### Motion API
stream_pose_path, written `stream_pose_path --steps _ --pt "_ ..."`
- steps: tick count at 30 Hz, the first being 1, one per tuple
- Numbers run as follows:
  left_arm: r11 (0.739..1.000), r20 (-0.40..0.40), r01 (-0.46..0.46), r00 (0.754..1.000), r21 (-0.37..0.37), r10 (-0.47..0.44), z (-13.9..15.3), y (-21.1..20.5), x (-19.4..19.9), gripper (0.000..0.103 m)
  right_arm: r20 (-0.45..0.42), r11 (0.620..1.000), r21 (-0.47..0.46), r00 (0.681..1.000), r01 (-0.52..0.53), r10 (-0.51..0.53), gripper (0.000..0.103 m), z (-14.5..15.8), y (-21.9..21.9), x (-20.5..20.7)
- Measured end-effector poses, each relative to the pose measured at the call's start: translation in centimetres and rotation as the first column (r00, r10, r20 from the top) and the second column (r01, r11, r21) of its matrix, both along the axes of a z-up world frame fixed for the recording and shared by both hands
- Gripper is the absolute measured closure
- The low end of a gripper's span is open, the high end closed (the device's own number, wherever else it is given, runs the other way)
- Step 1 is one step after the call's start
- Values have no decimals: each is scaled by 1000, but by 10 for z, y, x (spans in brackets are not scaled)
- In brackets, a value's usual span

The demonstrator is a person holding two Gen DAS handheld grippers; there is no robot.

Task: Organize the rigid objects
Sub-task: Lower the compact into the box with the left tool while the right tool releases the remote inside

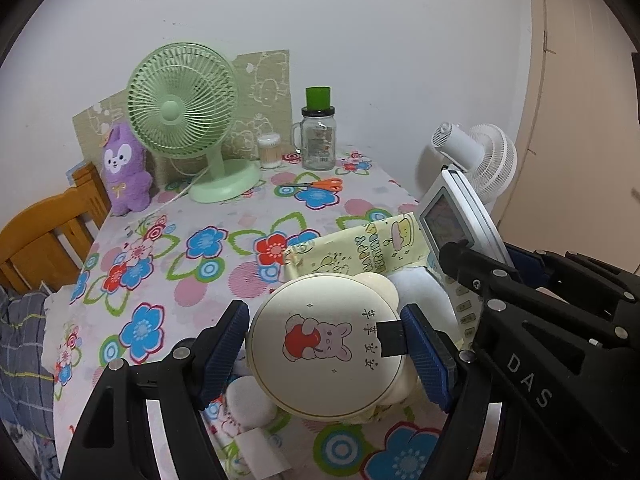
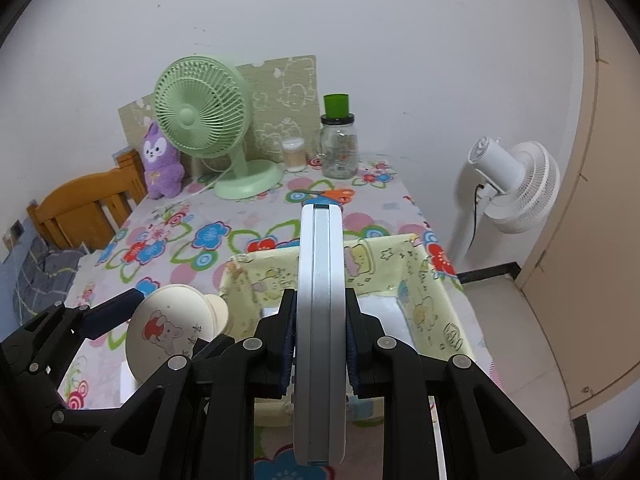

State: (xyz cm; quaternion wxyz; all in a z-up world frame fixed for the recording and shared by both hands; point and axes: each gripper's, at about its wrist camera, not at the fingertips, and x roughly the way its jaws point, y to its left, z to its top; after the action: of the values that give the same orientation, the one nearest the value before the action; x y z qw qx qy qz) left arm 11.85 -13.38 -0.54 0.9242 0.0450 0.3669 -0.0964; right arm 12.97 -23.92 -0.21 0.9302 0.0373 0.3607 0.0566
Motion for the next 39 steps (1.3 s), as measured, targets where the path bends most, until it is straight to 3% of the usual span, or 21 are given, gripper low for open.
stream_pose_path --steps 25,39 --pt "997 -126 78 989 -4 -78 -40 -39 49 24 -125 999 -31 991 42 -46 80 -41 -30 54" --pt "993 -165 115 980 34 -108 -55 -52 61 23 -224 998 -25 973 51 -55 80 -73 -35 82"
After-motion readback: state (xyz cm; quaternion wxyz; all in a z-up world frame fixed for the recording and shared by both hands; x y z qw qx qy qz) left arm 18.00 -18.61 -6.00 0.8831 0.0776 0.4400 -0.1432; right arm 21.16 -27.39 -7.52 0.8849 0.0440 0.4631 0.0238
